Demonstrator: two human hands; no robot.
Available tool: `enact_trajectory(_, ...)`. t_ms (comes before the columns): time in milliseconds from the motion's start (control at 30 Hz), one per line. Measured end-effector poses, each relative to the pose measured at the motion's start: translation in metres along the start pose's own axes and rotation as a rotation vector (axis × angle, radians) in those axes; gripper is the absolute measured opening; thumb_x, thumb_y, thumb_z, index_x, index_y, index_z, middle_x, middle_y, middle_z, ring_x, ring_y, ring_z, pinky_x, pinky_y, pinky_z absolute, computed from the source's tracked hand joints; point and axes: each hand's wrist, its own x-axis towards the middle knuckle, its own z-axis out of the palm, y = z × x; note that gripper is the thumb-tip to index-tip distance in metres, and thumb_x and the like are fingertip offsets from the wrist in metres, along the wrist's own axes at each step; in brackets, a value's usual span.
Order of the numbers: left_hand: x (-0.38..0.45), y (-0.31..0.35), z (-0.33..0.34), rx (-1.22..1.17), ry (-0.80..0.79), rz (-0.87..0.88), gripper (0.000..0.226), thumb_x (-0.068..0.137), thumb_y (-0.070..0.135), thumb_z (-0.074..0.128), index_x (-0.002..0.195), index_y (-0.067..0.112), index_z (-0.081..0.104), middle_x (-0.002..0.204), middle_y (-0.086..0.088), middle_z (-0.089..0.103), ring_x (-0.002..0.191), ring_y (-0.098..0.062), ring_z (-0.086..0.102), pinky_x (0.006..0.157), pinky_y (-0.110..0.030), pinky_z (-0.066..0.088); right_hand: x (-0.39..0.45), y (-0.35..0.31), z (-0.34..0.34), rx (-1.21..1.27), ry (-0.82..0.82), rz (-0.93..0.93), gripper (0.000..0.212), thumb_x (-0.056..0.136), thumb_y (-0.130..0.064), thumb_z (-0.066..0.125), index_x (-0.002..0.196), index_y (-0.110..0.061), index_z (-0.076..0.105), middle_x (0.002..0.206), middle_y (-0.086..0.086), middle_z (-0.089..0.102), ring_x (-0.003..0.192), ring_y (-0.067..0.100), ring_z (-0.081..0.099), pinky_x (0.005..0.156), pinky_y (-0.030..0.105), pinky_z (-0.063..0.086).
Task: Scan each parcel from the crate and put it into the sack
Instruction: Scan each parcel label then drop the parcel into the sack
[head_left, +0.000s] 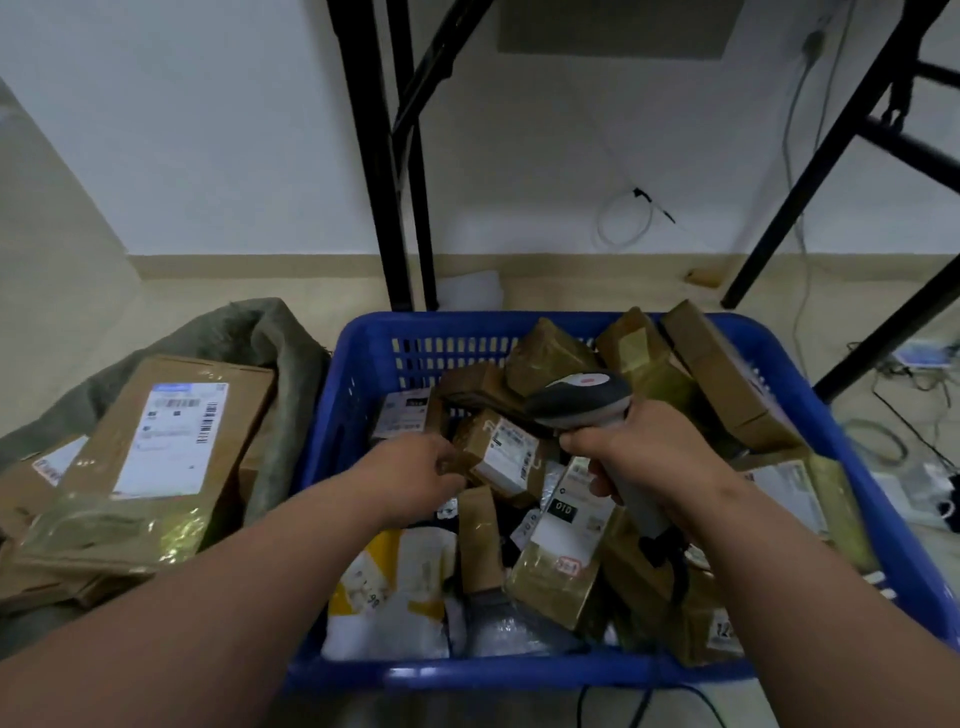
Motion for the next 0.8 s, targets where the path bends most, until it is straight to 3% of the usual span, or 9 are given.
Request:
enact_trajectory(100,0.016,0.009,0.021,0.035,-0.072,0.0,0.023,0.093,0.039,0.058,0.111,0.026,0.063,0.115,0.0,0.065,0.093,-0.014,0.057,0.07,-0.024,0.045,0.011,0.005,-0.005,0.001,-0.009,0.028,0.017,0.079,-0.025,0.078,0.088,-0.014,0.068,0.062,0.005,0.069,0.056,0.018,0.069,0.051,0.028,0.051)
enact_trajectory(200,0.028,0.023,0.038,-0.016,-0.124,-0.017,0.04,0.091,0.04,0.061,0.127,0.021,0.061,0.127,-0.001,0.06,0.103,-0.015,0.056,0.081,-0.024,0.044,0.02,0.006,-0.014,0.047,-0.026,0.078,0.019,0.08,-0.026,0.078,0.087,-0.012,0.067,0.061,0.004,0.069,0.054,0.014,0.068,0.051,0.027,0.054)
enact_trajectory(300,0.037,0.04,0.059,-0.09,-0.147,-0.015,0.048,0.085,0.046,0.069,0.126,0.021,0.062,0.122,0.0,0.061,0.095,-0.01,0.052,0.081,-0.023,0.041,0.028,0.009,-0.024,0.09,-0.011,0.084,0.025,0.08,-0.028,0.078,0.09,-0.008,0.067,0.062,0.004,0.069,0.054,0.014,0.069,0.049,0.026,0.054)
enact_trajectory(400,0.042,0.055,0.083,-0.181,-0.197,-0.019,0.062,0.077,0.05,0.075,0.132,0.028,0.057,0.127,0.004,0.061,0.107,-0.011,0.055,0.089,-0.023,0.043,0.032,0.017,-0.033,0.131,0.013,0.089,0.028,0.079,-0.029,0.078,0.091,-0.005,0.069,0.064,0.007,0.07,0.064,0.022,0.072,0.071,0.04,0.062)
enact_trajectory(567,0.048,0.068,0.118,-0.177,-0.254,-0.019,0.082,0.062,0.052,0.084,0.133,0.03,0.05,0.136,0.006,0.052,0.122,-0.018,0.051,0.103,-0.038,0.045,0.028,0.028,-0.047,0.177,0.029,0.098,0.024,0.081,-0.027,0.077,0.091,-0.008,0.066,0.074,0.009,0.069,0.045,0.01,0.065,0.045,0.023,0.053)
enact_trajectory(633,0.048,0.068,0.129,-0.095,-0.278,-0.031,0.095,0.057,0.055,0.083,0.139,0.031,0.04,0.139,0.002,0.048,0.126,-0.022,0.048,0.106,-0.042,0.043,0.027,0.032,-0.051,0.169,0.037,0.09,0.025,0.081,-0.028,0.077,0.091,-0.007,0.067,0.071,0.008,0.069,0.047,0.011,0.066,0.049,0.026,0.055)
enact_trajectory(733,0.045,0.064,0.145,0.038,-0.288,-0.116,0.125,0.049,0.064,0.076,0.151,0.037,0.008,0.144,-0.003,0.04,0.132,-0.027,0.041,0.11,-0.046,0.035,0.027,0.037,-0.054,0.159,0.041,0.081,0.026,0.08,-0.03,0.077,0.091,-0.008,0.068,0.064,0.006,0.07,0.055,0.016,0.069,0.067,0.039,0.061)
enact_trajectory(800,0.044,0.063,0.152,0.076,-0.279,-0.139,0.135,0.043,0.072,0.068,0.15,0.041,-0.008,0.148,-0.005,0.036,0.135,-0.027,0.037,0.112,-0.049,0.03,0.027,0.037,-0.054,0.151,0.036,0.077,0.025,0.08,-0.031,0.077,0.091,-0.01,0.068,0.064,0.005,0.07,0.055,0.016,0.069,0.067,0.038,0.061)
